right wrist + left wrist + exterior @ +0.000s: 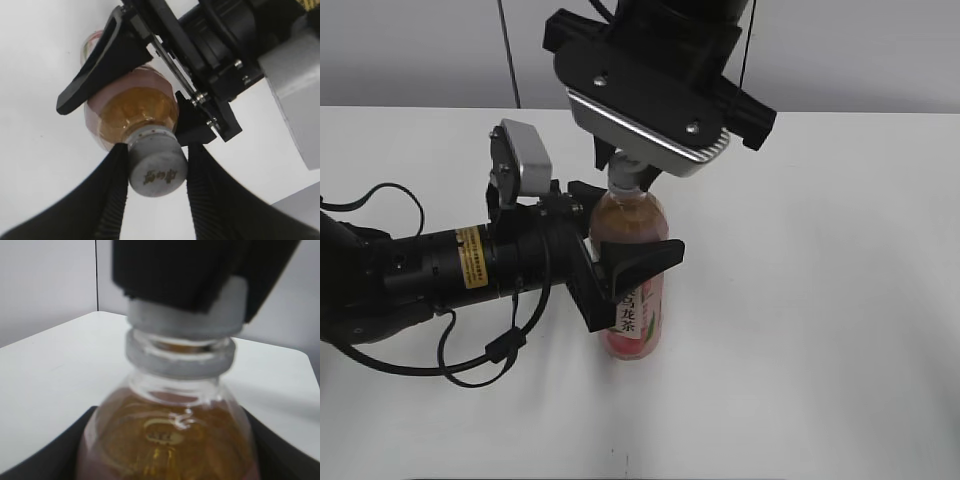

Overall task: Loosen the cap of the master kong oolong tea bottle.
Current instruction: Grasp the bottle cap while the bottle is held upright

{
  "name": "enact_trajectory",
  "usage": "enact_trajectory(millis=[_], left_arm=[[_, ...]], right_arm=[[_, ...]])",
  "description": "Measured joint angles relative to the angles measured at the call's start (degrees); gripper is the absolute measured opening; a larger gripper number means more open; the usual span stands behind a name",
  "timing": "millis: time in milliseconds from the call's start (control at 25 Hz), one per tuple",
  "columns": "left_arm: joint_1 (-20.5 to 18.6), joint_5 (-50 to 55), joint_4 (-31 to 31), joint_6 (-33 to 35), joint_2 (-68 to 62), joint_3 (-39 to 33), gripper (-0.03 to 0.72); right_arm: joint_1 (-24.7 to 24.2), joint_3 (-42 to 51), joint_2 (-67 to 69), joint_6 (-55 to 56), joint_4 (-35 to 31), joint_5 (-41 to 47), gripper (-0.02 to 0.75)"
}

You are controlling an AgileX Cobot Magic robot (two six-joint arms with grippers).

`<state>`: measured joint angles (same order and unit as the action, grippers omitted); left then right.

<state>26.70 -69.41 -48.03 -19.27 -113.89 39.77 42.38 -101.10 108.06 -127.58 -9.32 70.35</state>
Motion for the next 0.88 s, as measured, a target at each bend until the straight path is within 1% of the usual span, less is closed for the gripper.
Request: enact_trajectory(millis=[200,280,440,520,680,880], left_arm=[[0.0,0.0,0.1,0.0,0.0,0.0,0.457],[0.0,0.0,0.2,0.0,0.0,0.0,0.457],[0.0,0.1,0.2,0.0,0.0,0.0,0.457],[0.0,0.1,0.3,0.0,0.0,0.0,0.457],[0.0,0.1,0.3,0.0,0.0,0.0,0.457],[0.0,0.1,0.3,0.0,0.0,0.0,0.457]], right_arm=[[0.0,0.0,0.0,13.8,-0.8,-0.1,0.321],[0.1,0.0,0.0,18.9,-1.4,-0.2,0.358],[0.2,0.0,0.0,28.3,-1.5,-0.2,0.468],[0.2,0.0,0.0,33.1,-1.5,-0.2,0.501],[0.2,-0.6,0.0,45.7,-1.5,-0.2,0.516],[0.2,-3.9,0.0,69.8,-0.3,-0.2,0.516]])
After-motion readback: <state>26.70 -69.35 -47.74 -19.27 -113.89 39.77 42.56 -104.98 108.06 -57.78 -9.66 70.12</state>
